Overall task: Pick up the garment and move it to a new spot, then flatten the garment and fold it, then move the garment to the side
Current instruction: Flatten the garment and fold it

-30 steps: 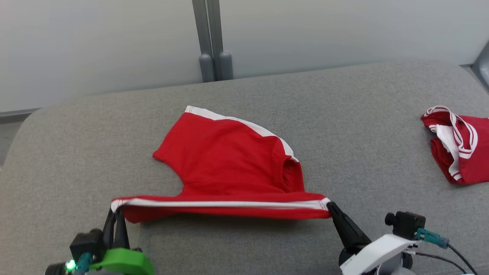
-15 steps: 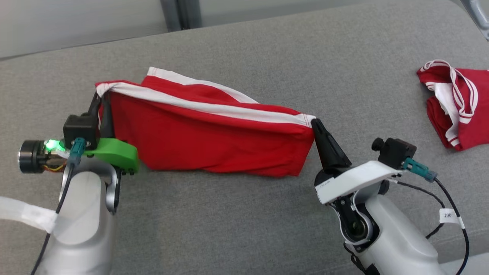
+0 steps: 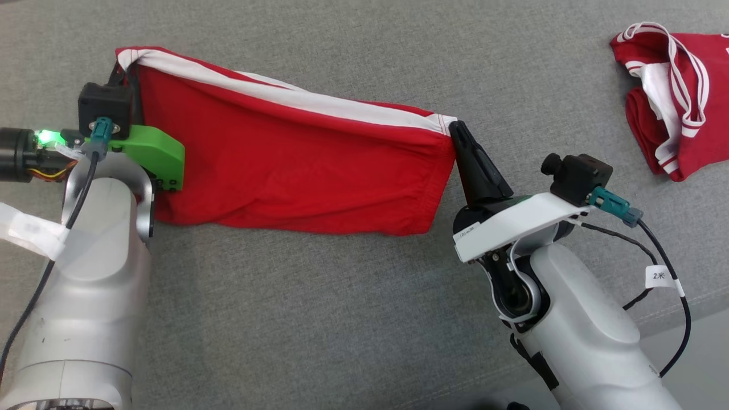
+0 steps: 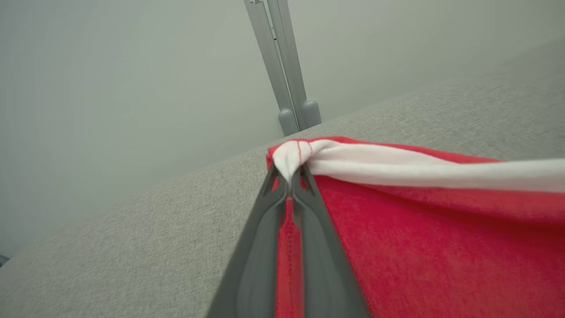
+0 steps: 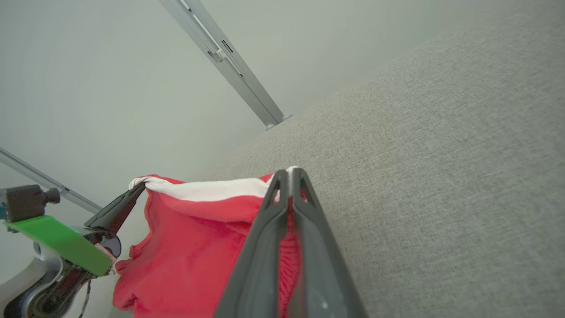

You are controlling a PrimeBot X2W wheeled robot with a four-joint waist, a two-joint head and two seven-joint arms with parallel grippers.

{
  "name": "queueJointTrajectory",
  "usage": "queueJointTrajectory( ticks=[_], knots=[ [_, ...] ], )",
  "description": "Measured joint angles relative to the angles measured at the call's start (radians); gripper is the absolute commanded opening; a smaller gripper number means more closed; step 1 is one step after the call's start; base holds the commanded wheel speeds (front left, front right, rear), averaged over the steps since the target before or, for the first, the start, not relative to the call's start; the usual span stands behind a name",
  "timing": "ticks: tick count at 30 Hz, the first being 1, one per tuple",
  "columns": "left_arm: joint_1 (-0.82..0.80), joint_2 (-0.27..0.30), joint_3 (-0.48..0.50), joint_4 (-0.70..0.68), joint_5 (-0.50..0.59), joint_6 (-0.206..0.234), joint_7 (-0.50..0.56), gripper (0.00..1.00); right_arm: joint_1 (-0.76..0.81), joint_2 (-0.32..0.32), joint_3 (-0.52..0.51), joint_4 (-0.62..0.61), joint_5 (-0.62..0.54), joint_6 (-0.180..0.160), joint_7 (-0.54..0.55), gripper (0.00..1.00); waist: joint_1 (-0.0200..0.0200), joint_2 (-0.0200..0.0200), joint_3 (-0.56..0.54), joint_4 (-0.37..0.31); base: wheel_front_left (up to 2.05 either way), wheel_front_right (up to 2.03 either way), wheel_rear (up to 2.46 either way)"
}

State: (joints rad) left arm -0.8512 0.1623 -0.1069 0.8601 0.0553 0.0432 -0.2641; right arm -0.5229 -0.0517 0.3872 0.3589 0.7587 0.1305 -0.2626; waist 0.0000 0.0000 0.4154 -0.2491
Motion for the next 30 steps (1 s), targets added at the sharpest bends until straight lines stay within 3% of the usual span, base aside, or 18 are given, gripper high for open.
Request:
queueJointTrajectory(
  ticks=[4, 5, 6, 7, 8, 9, 10, 11, 19, 30],
  knots=[
    [-0.046, 0.009, -0.008, 0.042, 0.003, 0.011, 0.0, 0.0, -0.001, 0.001, -0.002, -0.003, -0.017, 0.0, 0.0, 0.0, 0.0, 0.0, 0.034, -0.019, 0.0, 0.0, 0.0],
    [-0.051, 0.01, -0.012, 0.048, 0.003, 0.013, 0.0, 0.04, -0.001, 0.001, -0.002, -0.005, -0.015, 0.0, 0.0, 0.0, 0.0, 0.0, 0.04, -0.023, 0.0, 0.0, 0.0],
    [-0.053, 0.01, -0.015, 0.052, 0.003, 0.015, 0.0, 0.17, -0.001, 0.001, -0.002, -0.005, -0.014, 0.0, 0.0, 0.0, 0.0, 0.0, 0.045, -0.026, 0.0, 0.0, 0.0],
    [-0.056, 0.01, -0.017, 0.057, 0.002, 0.018, 0.0, 0.45, -0.001, 0.001, -0.001, -0.006, -0.012, 0.0, 0.0, 0.0, 0.0, 0.0, 0.049, -0.029, 0.0, 0.0, 0.0],
    [-0.058, 0.01, -0.017, 0.063, 0.0, 0.019, 0.0, 0.91, -0.001, 0.001, 0.002, -0.009, -0.011, 0.0, 0.0, 0.0, 0.0, 0.0, 0.052, -0.031, 0.0, 0.0, 0.0],
    [-0.059, 0.009, -0.017, 0.07, -0.003, 0.025, 0.0, 1.0, -0.001, 0.001, 0.005, -0.01, -0.016, 0.0, 0.0, 0.29, 0.0, 0.0, 0.052, -0.032, 0.0, 0.0, 0.0],
    [-0.058, 0.008, -0.015, 0.08, -0.008, 0.032, 0.0, 1.0, -0.001, 0.001, 0.002, -0.017, -0.028, 0.0, 0.0, 0.87, 0.0, 0.0, 0.051, -0.031, 0.0, 0.0, 0.0],
    [-0.057, 0.007, -0.013, 0.084, -0.012, 0.039, 0.0, 1.0, -0.002, 0.002, -0.006, -0.028, -0.047, 0.0, 0.0, 1.0, 0.0, 0.0, 0.049, -0.03, 0.0, 0.0, 0.0],
    [-0.005, -0.024, 0.003, 0.1, -0.064, 0.044, 0.0, 1.0, 0.055, 0.0, -0.104, -0.067, -0.219, 0.0, 0.0, 1.0, 0.0, 0.0, 0.005, -0.002, 0.0, 0.0, 0.0],
    [0.051, -0.041, 0.02, 0.252, -0.113, 0.054, -0.001, 1.0, 0.134, 0.001, -0.173, -0.1, -0.306, 0.0, 0.0, 1.0, 0.0, 0.0, -0.069, 0.029, 0.0, 0.0, 0.0]
  ],
)
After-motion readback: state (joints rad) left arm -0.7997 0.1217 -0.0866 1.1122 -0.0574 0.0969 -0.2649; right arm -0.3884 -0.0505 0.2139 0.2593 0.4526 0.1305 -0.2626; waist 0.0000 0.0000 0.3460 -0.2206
